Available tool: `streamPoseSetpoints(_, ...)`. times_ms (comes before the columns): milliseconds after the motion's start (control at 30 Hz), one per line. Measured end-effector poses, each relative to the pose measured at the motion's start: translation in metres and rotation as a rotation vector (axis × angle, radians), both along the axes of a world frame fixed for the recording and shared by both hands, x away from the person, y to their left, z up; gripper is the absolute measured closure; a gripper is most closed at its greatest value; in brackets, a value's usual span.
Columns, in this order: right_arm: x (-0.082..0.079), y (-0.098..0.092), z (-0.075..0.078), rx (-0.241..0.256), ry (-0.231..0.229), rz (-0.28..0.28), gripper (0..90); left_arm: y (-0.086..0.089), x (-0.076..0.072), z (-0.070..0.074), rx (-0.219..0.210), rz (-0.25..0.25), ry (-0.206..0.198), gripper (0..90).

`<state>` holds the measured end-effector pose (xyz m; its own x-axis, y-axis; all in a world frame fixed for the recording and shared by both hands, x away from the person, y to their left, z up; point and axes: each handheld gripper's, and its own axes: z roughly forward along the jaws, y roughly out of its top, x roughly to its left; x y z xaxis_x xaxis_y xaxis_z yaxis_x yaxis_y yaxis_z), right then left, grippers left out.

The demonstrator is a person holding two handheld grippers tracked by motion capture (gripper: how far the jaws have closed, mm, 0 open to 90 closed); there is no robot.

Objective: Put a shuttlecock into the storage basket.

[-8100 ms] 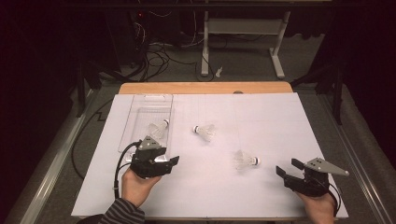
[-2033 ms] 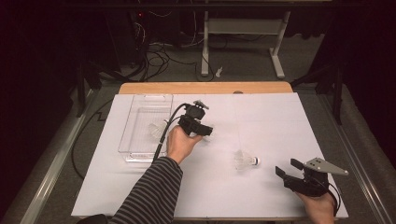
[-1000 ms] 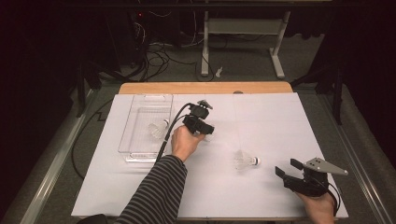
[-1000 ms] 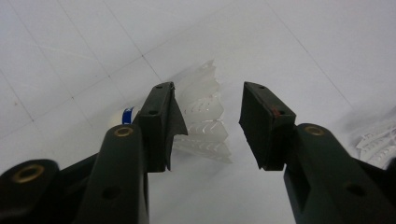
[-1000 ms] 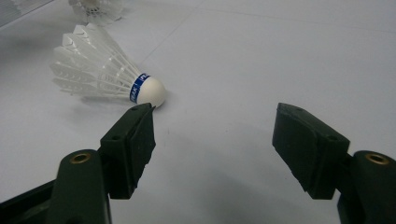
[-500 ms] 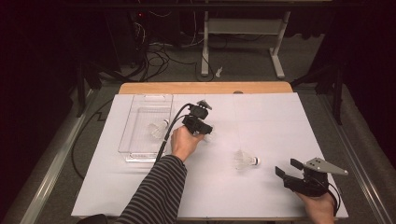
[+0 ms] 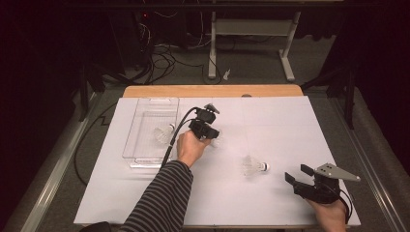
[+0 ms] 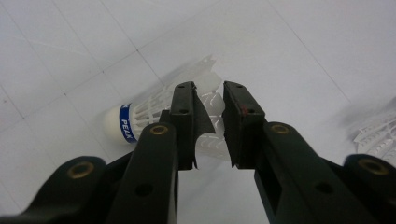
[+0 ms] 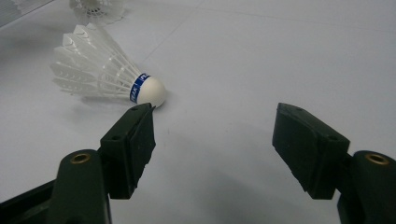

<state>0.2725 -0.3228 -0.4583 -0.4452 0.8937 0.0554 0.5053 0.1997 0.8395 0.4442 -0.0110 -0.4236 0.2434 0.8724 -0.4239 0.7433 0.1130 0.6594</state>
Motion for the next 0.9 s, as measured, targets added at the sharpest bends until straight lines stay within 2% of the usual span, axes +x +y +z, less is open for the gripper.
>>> streamPoseSetpoints(567, 0.0, -0.0004, 0.0, 0.001, 0.0, -0.002, 30.5, 0.0029, -0.0021, 0.0021, 0.004, -0.029, 0.012, 88.5)
streamPoseSetpoints(900, -0.0001, -0.0002, -0.0001, 0.0, 0.0, -0.002, 30.5, 0.0051, -0.0032, 0.0042, 0.009, -0.031, 0.01, 89.6)
